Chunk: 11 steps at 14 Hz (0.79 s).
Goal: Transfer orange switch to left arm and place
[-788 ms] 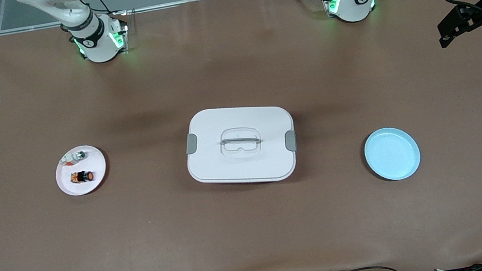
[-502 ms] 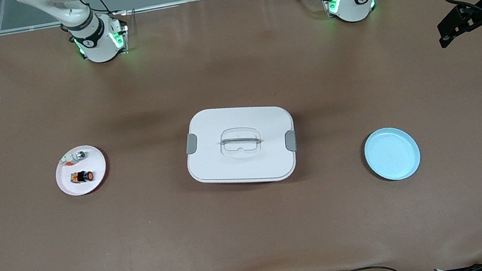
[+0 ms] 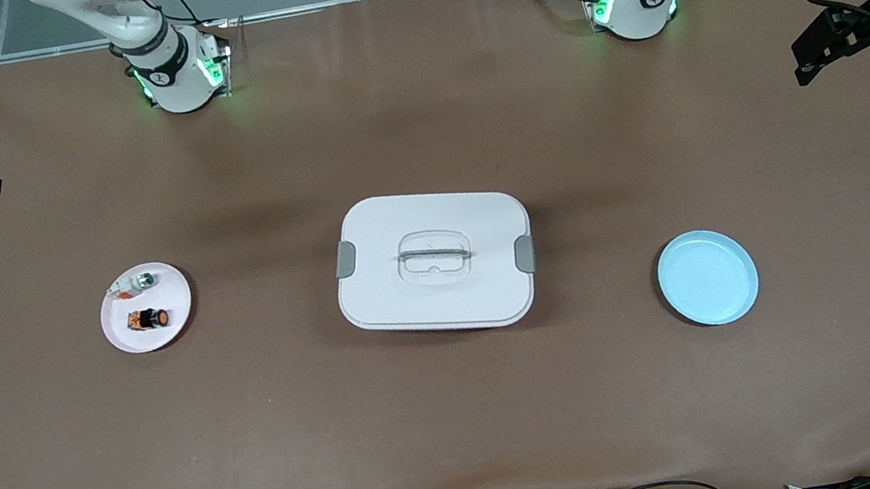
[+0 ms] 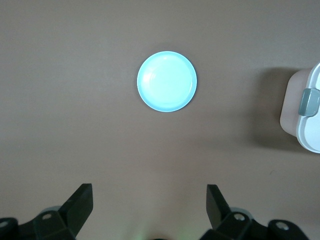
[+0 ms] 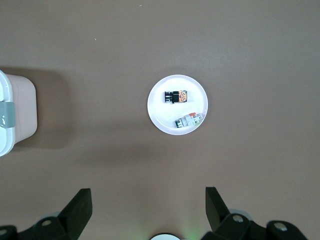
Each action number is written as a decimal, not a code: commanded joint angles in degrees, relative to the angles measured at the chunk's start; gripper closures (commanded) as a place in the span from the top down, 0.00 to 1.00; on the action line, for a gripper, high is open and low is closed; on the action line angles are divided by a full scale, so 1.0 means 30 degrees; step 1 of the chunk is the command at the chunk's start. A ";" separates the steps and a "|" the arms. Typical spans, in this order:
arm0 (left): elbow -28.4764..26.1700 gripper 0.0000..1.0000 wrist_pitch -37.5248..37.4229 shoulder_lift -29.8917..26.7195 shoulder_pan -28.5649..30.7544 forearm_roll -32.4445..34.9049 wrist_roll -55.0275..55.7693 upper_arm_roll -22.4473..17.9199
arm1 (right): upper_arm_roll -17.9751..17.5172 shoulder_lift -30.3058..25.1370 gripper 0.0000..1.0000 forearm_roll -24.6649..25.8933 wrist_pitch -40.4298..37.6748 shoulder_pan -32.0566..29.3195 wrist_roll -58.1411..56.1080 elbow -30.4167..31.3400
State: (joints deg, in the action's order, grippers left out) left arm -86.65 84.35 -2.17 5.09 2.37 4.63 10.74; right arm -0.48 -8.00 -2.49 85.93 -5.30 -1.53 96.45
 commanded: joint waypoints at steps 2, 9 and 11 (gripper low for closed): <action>0.0288 1.00 -0.0314 -0.0066 0.0091 0.0324 -0.0167 0.0052 | -0.0162 0.0529 1.00 -0.0284 -0.0284 -0.0373 -0.0223 -0.0861; 0.0288 1.00 -0.0314 0.0109 0.0033 0.0324 -0.0137 0.0052 | -0.0191 0.1583 1.00 -0.0167 -0.0402 -0.0432 -0.0339 -0.1593; 0.0288 1.00 -0.0314 0.0109 0.0033 0.0324 -0.0137 0.0052 | -0.0191 0.1701 1.00 0.0037 -0.0140 -0.0402 -0.0311 -0.1653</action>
State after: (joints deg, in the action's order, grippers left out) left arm -86.50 84.35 -2.06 5.09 2.37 4.63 10.73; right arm -0.36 -4.26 -2.43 85.89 -5.46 -1.65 93.61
